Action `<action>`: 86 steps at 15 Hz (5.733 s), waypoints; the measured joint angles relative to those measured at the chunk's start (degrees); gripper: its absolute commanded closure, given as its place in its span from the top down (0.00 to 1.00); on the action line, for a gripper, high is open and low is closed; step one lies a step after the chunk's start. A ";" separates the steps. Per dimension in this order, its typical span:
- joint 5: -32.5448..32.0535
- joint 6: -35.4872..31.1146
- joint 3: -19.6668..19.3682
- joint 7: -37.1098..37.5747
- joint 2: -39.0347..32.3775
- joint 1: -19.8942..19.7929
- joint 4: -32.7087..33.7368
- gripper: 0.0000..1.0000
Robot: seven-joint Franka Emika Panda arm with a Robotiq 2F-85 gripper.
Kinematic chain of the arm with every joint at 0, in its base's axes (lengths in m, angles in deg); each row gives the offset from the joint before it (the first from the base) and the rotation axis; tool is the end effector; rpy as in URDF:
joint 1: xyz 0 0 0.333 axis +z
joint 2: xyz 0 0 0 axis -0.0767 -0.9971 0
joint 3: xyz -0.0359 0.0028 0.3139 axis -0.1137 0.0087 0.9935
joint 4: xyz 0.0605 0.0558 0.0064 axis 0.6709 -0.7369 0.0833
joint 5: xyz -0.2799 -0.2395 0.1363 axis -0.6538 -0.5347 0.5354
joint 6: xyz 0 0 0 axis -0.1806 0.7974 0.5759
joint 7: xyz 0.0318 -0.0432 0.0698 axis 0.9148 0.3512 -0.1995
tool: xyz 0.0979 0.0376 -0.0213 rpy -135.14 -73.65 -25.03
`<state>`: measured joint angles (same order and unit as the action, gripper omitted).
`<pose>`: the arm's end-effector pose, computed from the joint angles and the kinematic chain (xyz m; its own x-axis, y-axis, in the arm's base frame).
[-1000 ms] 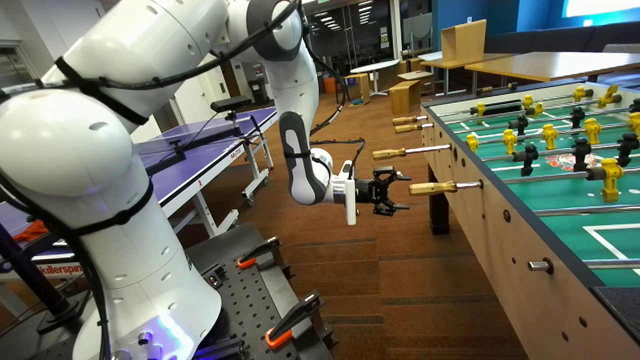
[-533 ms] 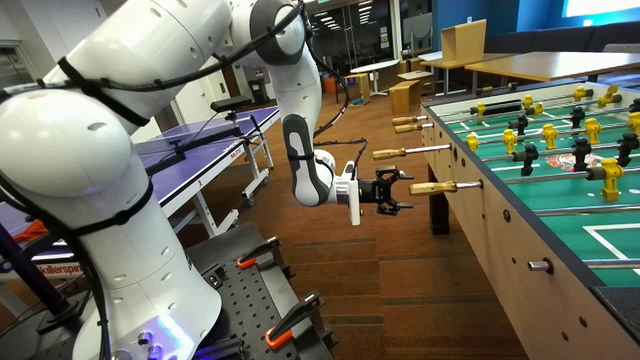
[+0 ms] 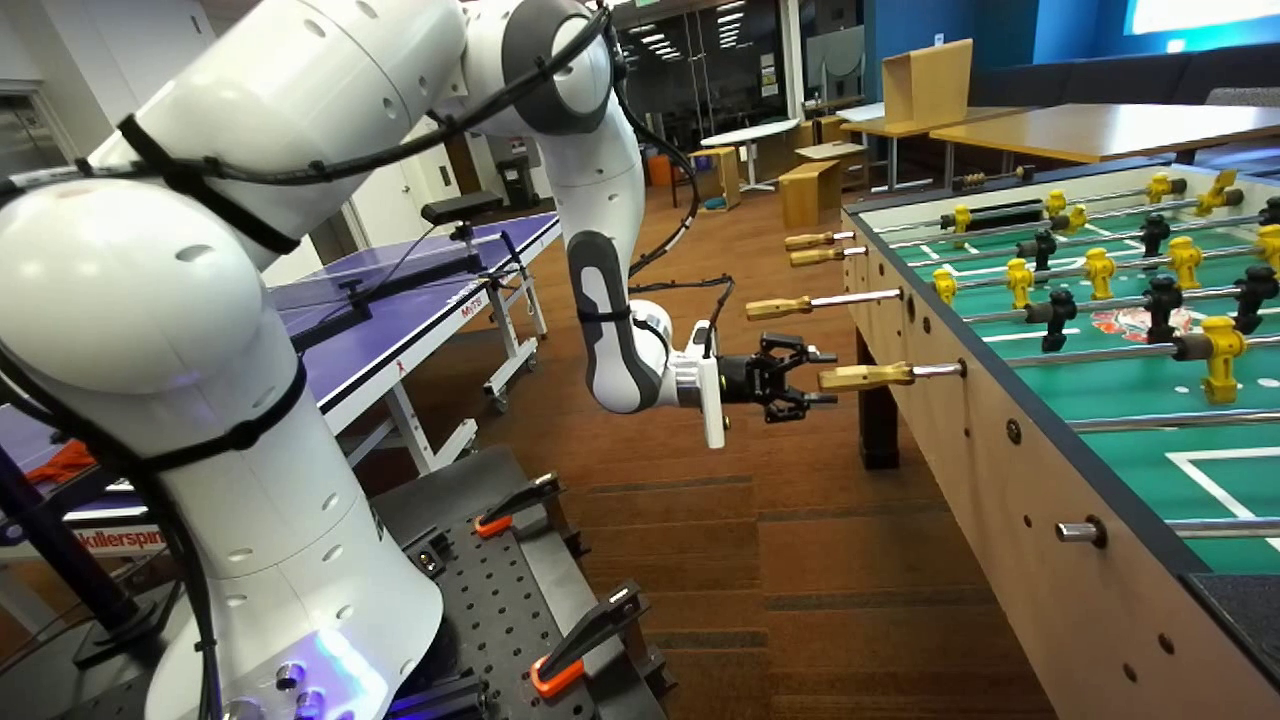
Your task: Rotate the last yellow rod
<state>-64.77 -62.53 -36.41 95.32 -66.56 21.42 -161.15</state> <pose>0.5133 0.1635 -0.0230 0.7023 0.7081 -0.0726 0.0866 0.0162 0.9961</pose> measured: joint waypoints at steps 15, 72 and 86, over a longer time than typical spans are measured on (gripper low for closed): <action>0.09 1.28 0.29 -14.86 -1.15 0.08 0.79 0.17; 11.60 -1.10 -0.51 -163.85 -0.16 2.70 3.29 0.17; 17.72 -8.23 7.60 -171.25 7.53 1.22 -0.01 1.00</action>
<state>-47.05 -70.76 -28.81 -75.92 -59.03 22.64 -161.17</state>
